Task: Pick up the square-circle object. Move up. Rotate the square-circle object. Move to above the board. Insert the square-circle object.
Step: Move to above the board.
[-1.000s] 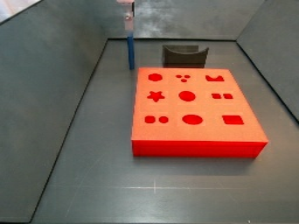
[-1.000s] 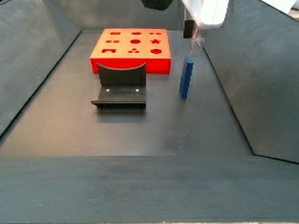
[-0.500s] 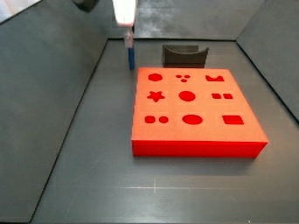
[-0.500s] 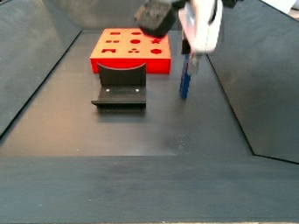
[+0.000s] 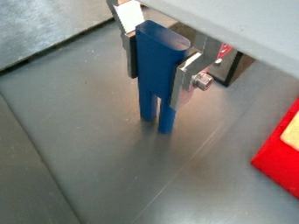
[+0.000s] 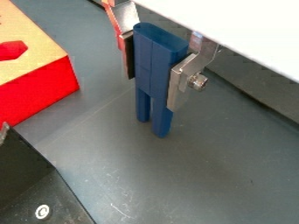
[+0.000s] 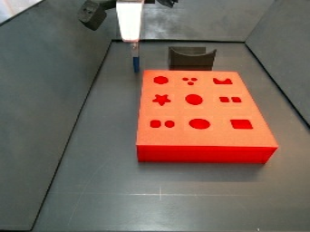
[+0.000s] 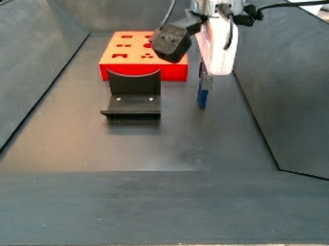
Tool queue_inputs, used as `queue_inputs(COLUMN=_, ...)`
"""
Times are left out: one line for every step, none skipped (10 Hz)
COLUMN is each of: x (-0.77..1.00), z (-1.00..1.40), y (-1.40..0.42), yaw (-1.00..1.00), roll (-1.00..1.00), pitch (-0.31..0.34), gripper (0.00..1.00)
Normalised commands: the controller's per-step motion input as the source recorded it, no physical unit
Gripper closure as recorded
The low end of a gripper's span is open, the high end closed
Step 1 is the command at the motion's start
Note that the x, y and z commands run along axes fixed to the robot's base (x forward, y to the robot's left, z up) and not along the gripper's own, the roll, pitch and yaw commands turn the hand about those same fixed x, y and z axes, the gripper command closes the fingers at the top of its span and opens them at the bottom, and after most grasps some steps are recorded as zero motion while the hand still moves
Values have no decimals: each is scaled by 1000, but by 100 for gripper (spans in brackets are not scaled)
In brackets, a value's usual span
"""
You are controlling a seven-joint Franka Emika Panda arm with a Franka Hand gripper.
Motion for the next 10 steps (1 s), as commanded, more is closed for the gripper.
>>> queue_inputs(x=69, z=1000, y=-28, yaw=106, roll=-128, pitch=151, gripper=100)
queue_inputs(x=67, z=1000, y=-28, yaw=93, roll=-123, pitch=155, gripper=100)
queue_inputs(x=66, z=1000, y=-25, yaw=63, roll=-113, pitch=137, gripper=100)
queue_inputs(x=64, z=1000, y=-25, yaw=48, roll=-103, pitch=118, gripper=100)
queue_inputs(x=63, z=1000, y=-25, yaw=37, roll=-91, pitch=102, gripper=100)
queue_inputs(x=63, z=1000, y=-25, yaw=32, roll=-86, pitch=97, gripper=100)
queue_inputs(x=62, z=1000, y=-25, yaw=27, roll=-75, pitch=92, gripper=100)
queue_inputs(x=61, z=1000, y=-25, yaw=25, roll=-71, pitch=94, gripper=100)
queue_inputs(x=61, z=1000, y=-25, yaw=23, roll=-63, pitch=96, gripper=100)
queue_inputs(x=60, z=1000, y=-26, yaw=23, roll=-57, pitch=93, gripper=100)
